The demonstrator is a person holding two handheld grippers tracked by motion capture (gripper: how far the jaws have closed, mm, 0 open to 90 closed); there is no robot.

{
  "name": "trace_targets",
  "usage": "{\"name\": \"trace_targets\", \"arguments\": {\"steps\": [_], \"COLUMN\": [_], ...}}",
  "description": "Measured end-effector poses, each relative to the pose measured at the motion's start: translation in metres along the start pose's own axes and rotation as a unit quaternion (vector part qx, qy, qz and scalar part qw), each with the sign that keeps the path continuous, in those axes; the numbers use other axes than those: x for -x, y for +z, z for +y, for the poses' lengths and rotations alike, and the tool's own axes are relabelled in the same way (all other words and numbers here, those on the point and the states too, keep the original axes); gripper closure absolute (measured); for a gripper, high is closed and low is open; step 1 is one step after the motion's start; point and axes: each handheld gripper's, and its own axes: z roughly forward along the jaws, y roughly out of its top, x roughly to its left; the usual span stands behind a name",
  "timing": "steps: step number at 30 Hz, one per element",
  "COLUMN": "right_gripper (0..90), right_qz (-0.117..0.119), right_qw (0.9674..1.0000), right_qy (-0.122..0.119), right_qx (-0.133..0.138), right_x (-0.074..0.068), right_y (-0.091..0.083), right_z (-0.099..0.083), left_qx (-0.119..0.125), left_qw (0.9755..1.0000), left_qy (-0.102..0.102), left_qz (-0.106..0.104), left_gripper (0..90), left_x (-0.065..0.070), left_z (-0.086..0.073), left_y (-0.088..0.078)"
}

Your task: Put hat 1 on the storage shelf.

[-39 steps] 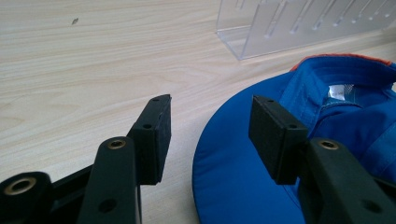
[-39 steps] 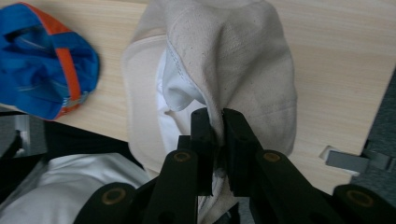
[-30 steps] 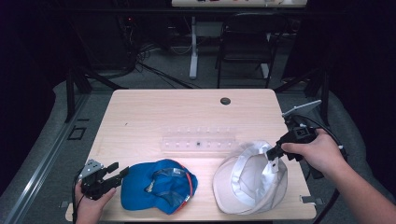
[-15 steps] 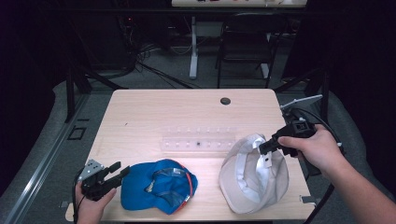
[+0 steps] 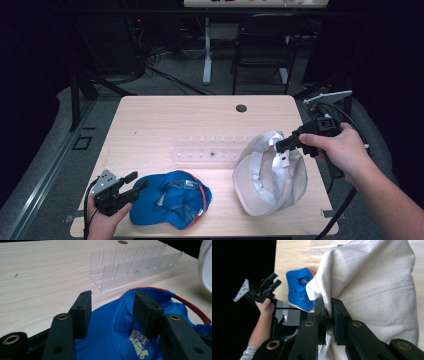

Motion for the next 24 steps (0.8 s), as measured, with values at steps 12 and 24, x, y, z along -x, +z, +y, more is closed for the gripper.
{"name": "trace_targets", "arguments": {"steps": [12, 24], "right_gripper": [83.9, 83.9], "right_qz": [0.016, 0.028], "right_qw": [0.9995, 0.9993], "right_qy": [-0.019, -0.023], "right_qx": [0.017, 0.014], "right_x": [-0.021, -0.041], "right_y": [-0.001, 0.013], "right_z": [0.016, 0.035], "left_qx": [0.003, 0.013], "left_qw": [0.9991, 0.9971], "left_qy": [0.031, 0.062], "left_qz": [-0.03, -0.043], "left_gripper": [51.2, 44.9], "left_x": [0.03, 0.059], "left_z": [0.02, 0.038], "left_y": [0.008, 0.026]}}
